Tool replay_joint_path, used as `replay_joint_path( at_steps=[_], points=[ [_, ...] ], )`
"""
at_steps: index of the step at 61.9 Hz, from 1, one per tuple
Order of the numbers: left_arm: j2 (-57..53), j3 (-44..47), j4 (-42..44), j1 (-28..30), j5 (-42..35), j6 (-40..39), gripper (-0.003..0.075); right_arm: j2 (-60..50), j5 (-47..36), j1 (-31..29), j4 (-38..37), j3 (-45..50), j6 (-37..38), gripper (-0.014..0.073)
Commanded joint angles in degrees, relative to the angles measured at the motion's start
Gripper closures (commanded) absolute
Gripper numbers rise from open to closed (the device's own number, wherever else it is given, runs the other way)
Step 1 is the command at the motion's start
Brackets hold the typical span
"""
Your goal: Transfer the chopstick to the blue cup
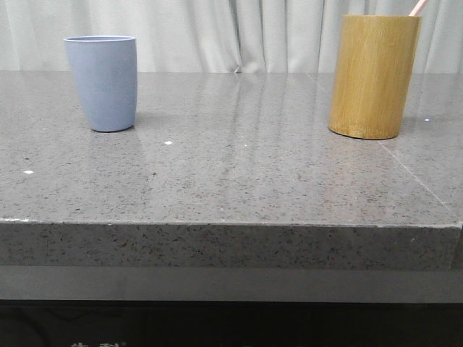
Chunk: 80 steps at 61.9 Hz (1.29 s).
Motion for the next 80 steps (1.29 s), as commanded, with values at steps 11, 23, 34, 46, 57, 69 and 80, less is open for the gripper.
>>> replay_joint_path(
  at_steps=[11,23,34,46,57,69,80],
  points=[
    [-1.3,0.8,0.0,0.1,-5.5,-0.5,0.0739,-1.2,-7.6,-0.3,0.1,-0.2,-0.2,0.0659],
    [-1.3,-0.9,-0.6,0.1,-6.4,-0.5,0.0739,-1.2,-9.6,-0.3,2.7,-1.3,-0.1,0.0659],
    [0.1,-10.4,-0.7,0.1,-1.4,-0.5,0.0739,-1.0,-1.6,-0.3,2.1,-9.7,-0.1,0.0659],
    [7.0,-24.6,-0.7,0.1,11.4,-0.5,0.0739,3.1,10.8,-0.3,-2.2,-23.0,-0.1,0.0659],
    [16.8,-36.9,-0.7,0.1,25.7,-0.5,0.0739,11.3,23.0,-0.3,-2.7,-33.8,-0.1,0.0659],
    [25.3,-43.2,-4.1,0.1,30.4,-0.5,0.0739,21.6,35.1,-0.3,-2.6,-41.4,-0.1,0.0659],
    [29.9,-43.1,-5.5,0.1,29.2,-0.5,0.0739,27.9,39.0,-0.3,-2.0,-41.7,-0.1,0.0659]
  ],
)
